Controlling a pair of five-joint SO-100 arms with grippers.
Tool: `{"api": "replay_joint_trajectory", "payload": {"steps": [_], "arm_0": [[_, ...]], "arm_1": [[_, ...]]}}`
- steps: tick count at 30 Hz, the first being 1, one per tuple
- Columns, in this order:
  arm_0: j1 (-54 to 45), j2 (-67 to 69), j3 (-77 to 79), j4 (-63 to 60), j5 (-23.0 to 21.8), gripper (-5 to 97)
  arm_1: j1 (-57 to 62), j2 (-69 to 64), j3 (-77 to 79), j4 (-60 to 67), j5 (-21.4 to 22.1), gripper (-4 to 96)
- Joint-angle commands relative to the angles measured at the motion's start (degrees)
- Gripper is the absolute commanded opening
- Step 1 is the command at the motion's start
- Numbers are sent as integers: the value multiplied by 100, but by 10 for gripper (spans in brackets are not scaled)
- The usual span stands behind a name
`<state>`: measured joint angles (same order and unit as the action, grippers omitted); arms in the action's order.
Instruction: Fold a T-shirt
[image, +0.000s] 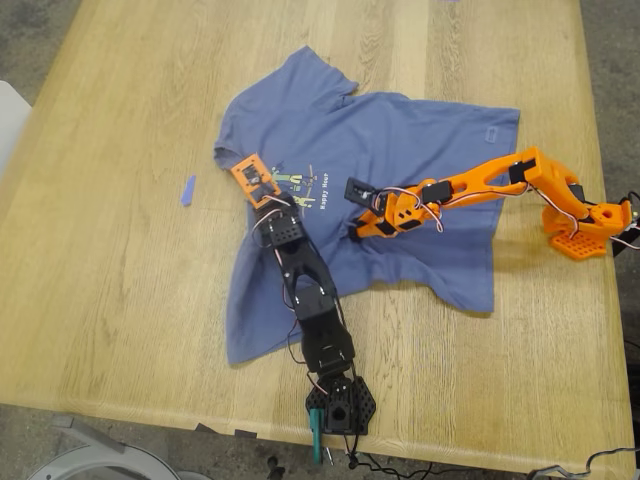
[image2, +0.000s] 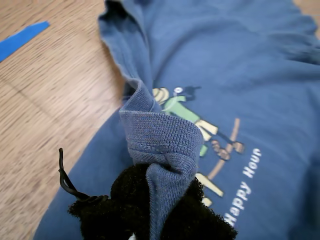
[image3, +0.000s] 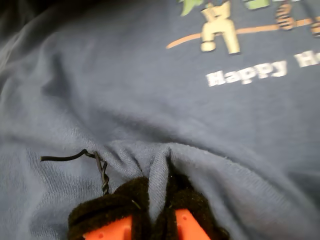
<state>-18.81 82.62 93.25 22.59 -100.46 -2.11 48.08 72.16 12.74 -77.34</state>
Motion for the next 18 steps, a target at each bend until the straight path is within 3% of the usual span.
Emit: {"api": "replay_joint_trajectory", "payload": {"steps": [1,18], "arm_0": [[255,1037,-53,-211,-9,-2],[1811,1582,-9,-299,97,-2]], "arm_1": [[483,352,237,-132,0,-1],[1248,1564,1362,-343,9,0]]}}
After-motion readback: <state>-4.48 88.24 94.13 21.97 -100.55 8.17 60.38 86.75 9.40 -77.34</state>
